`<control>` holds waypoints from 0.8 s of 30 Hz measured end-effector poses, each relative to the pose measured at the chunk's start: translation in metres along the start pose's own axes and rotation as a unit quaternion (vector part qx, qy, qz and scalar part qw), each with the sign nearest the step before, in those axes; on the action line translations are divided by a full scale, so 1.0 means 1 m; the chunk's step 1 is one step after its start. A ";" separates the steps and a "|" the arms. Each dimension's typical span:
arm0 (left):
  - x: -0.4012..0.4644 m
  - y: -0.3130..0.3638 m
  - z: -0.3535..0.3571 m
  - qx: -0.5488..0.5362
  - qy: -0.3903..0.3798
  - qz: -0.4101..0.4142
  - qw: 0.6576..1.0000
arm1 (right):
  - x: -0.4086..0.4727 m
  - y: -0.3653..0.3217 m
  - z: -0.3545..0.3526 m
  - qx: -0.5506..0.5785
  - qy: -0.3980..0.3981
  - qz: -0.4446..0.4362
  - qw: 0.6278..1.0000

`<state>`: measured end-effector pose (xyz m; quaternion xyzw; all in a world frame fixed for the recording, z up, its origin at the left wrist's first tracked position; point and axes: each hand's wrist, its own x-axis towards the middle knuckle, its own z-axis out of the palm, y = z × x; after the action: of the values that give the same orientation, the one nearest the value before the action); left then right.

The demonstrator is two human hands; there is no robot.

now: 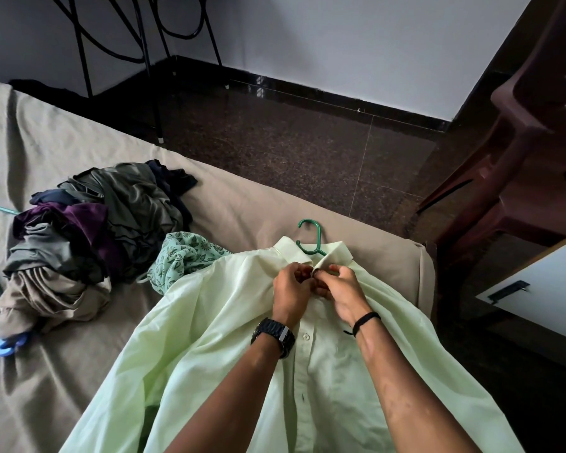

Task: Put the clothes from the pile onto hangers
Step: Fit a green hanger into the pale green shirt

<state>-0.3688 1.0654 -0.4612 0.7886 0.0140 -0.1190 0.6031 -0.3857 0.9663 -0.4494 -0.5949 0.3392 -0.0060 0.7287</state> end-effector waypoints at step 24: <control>0.011 0.014 -0.017 -0.209 -0.108 -0.134 0.963 | 0.006 0.002 0.000 -0.128 0.008 -0.082 0.988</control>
<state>-0.3529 1.0767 -0.4459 0.6186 0.0789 -0.2773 0.7309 -0.3821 0.9649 -0.4540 -0.7090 0.2930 -0.0272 0.6408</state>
